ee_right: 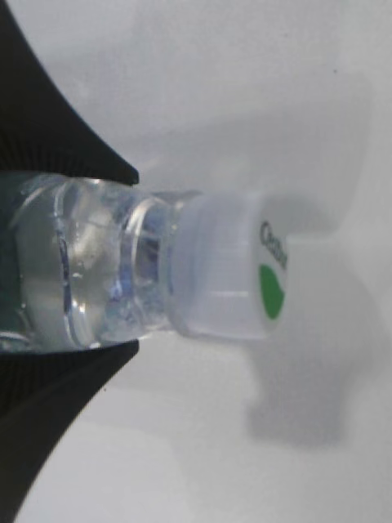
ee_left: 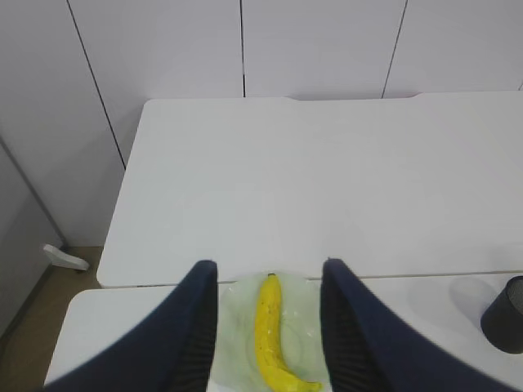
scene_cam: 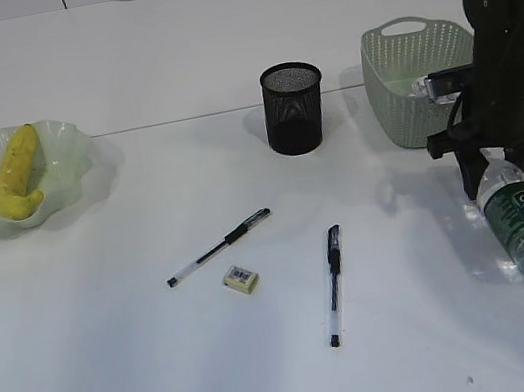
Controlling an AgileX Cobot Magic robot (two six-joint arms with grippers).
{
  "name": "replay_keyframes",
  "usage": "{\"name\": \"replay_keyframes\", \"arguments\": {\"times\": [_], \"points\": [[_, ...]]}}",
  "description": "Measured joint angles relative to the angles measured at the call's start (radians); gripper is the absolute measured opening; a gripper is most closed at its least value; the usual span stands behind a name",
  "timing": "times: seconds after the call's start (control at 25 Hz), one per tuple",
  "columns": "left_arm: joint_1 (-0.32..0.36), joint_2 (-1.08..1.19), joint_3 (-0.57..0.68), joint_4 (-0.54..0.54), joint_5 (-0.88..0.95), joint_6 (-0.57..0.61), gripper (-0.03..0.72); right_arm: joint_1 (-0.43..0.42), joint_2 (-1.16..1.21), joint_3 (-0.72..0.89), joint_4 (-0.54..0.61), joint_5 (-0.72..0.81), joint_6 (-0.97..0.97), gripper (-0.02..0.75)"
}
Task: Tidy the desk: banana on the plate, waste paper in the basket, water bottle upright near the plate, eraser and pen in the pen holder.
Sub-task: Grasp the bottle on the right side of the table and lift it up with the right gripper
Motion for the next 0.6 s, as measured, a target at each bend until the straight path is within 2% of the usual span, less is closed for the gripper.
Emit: {"name": "replay_keyframes", "arguments": {"times": [0.32,0.6], "points": [[0.000,0.000,0.000,0.002,0.000,0.000,0.289,0.000,0.008,-0.058,0.004,0.025,0.000,0.365],[0.000,0.000,0.000,0.002,0.000,0.000,0.289,0.000,0.008,-0.184,0.107,0.029,0.000,0.365]]}}
